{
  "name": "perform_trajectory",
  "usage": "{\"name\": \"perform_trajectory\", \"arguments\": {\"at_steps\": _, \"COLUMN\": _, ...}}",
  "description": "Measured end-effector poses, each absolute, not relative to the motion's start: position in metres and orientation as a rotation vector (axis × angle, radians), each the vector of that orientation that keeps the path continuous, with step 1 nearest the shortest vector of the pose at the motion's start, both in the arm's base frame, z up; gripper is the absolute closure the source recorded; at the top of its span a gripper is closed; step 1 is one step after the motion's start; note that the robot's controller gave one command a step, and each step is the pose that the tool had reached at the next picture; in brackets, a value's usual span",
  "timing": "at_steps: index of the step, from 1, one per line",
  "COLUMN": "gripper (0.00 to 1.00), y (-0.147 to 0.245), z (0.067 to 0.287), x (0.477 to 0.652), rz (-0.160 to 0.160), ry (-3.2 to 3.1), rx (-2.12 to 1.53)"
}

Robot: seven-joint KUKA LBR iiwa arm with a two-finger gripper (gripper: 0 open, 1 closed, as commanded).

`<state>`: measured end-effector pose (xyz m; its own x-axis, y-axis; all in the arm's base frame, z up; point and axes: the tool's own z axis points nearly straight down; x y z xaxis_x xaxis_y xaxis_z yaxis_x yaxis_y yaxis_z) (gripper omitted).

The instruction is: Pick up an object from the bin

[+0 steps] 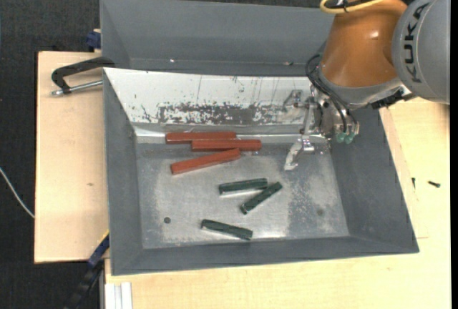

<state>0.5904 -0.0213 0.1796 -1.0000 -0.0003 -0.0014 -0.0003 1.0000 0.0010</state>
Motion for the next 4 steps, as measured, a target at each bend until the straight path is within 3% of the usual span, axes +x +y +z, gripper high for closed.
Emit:
{"name": "perform_trajectory", "arguments": {"at_steps": 1, "gripper": 0.00, "y": -0.003, "z": 0.118, "x": 0.580, "rz": 0.001, "ry": 3.135, "rx": -0.090}}
{"name": "perform_trajectory", "arguments": {"at_steps": 2, "gripper": 1.00, "y": 0.004, "z": 0.098, "x": 0.582, "rz": -0.002, "ry": 3.110, "rx": -0.335}}
{"name": "perform_trajectory", "arguments": {"at_steps": 3, "gripper": 0.00, "y": 0.005, "z": 0.095, "x": 0.582, "rz": 0.000, "ry": 3.107, "rx": -0.335}}
{"name": "perform_trajectory", "arguments": {"at_steps": 4, "gripper": 0.00, "y": 0.005, "z": 0.095, "x": 0.582, "rz": 0.000, "ry": 3.108, "rx": -0.335}}
